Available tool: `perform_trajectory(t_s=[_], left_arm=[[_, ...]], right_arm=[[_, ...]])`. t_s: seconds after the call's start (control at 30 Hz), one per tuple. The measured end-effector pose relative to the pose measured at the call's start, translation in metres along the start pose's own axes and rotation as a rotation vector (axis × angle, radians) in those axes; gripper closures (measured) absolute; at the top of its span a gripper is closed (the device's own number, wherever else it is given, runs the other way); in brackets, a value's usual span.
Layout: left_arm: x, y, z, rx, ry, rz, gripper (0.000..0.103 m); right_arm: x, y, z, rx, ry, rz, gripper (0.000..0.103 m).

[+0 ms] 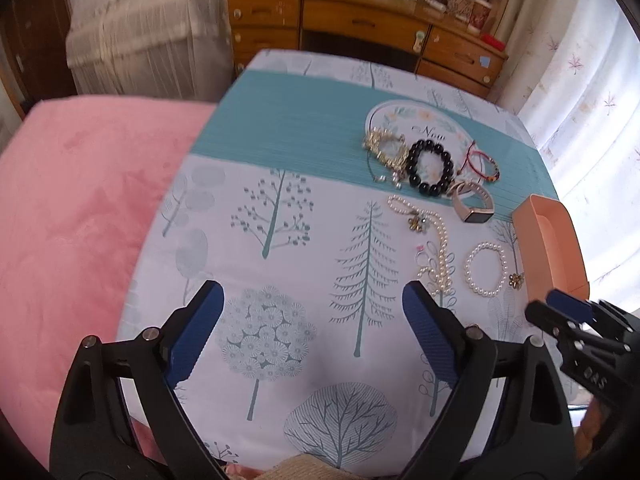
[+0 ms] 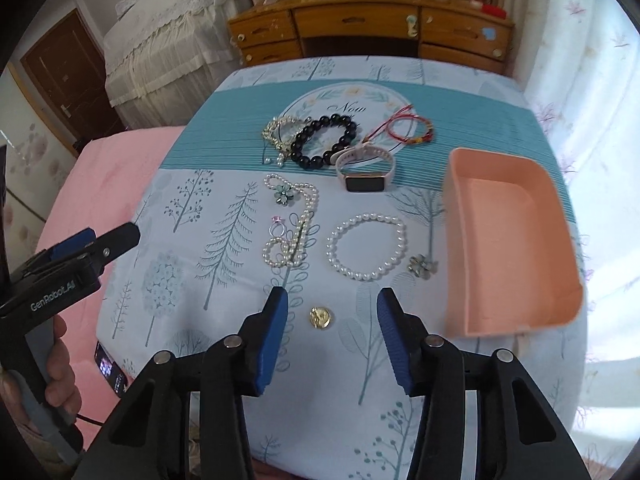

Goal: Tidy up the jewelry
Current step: 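Lower the right gripper onto the white pearl bracelet and close it, then lift the pearl bracelet with the right gripper and carry it over the peach tray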

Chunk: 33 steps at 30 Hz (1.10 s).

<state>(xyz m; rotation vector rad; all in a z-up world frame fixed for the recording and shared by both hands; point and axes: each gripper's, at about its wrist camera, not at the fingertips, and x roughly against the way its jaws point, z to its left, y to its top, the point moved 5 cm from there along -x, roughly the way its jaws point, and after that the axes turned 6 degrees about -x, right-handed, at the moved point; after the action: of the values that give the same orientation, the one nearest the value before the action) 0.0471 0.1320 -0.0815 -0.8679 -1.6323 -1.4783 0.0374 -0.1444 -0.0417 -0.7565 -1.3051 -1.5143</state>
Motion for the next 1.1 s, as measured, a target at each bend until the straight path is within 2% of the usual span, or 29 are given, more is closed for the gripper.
perform_trajectory(t_s=[0.1,0.3,0.53,0.8,0.87,1.0,1.1], left_arm=[[-0.015,-0.001,0.004,-0.016,-0.021,0.030,0.019],[-0.039,-0.004,-0.008,-0.076,-0.032,0.071,0.019],[-0.057,-0.009,-0.021,-0.086,-0.046,0.118,0.019],[-0.055,-0.007,-0.033,-0.112,-0.055,0.113,0.019],[-0.053,-0.006,-0.037,-0.122,-0.055,0.111,0.019],[-0.050,0.000,-0.044,-0.146,-0.058,0.106,0.019],[-0.048,0.010,-0.053,-0.172,-0.066,0.100,0.019]], right_arm=[[-0.030,0.016,-0.001,0.030,0.004,0.060,0.064],[-0.090,0.033,-0.005,0.056,0.002,0.179,0.068],[-0.122,0.045,-0.001,0.079,-0.028,0.190,0.068],[-0.144,0.049,0.016,0.173,-0.107,0.197,0.068],[-0.146,0.049,0.021,0.197,-0.127,0.191,0.072],[-0.148,0.051,0.023,0.211,-0.146,0.182,0.095],[-0.148,0.052,0.018,0.184,-0.110,0.186,0.096]])
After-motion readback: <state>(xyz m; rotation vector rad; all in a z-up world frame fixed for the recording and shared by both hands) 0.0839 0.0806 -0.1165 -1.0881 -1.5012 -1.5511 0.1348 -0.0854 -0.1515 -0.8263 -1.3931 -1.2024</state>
